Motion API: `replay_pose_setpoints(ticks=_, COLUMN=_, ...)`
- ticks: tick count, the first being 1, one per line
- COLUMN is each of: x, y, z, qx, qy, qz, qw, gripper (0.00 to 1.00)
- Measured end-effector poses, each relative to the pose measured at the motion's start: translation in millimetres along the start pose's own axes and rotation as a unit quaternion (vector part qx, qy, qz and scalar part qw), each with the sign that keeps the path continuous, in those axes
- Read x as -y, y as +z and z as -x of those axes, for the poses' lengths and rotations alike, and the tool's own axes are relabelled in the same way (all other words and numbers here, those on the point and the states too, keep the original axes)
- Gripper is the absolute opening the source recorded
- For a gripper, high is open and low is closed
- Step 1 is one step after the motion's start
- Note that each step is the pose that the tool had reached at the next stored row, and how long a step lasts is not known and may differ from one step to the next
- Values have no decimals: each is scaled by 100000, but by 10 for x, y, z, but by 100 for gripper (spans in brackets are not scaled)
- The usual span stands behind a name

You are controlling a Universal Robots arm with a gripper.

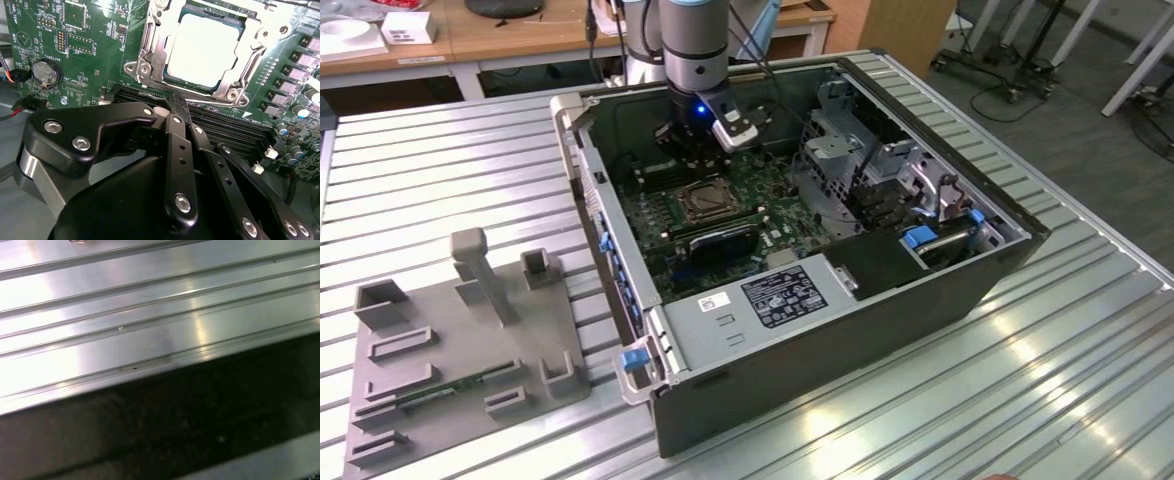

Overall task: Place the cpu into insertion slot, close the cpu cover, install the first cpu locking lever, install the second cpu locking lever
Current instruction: 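Install the first cpu locking lever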

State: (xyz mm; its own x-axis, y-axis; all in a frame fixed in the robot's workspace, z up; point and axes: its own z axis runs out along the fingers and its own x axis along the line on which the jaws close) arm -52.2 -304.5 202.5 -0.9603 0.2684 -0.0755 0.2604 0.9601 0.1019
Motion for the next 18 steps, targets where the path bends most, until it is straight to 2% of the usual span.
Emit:
replay_pose_setpoints(ticks=5, x=-2, y=-16, z=1, qx=42, qy=268, qz=-14, qw=100000, gripper=11)
replay_pose_setpoints(ticks=10, x=-3, y=-31, z=2, qx=159, qy=544, qz=125, qw=99998, gripper=11)
replay_pose_setpoints(ticks=18, x=-7, y=-64, z=5, qx=348, qy=1009, qz=929, qw=99990, gripper=11)
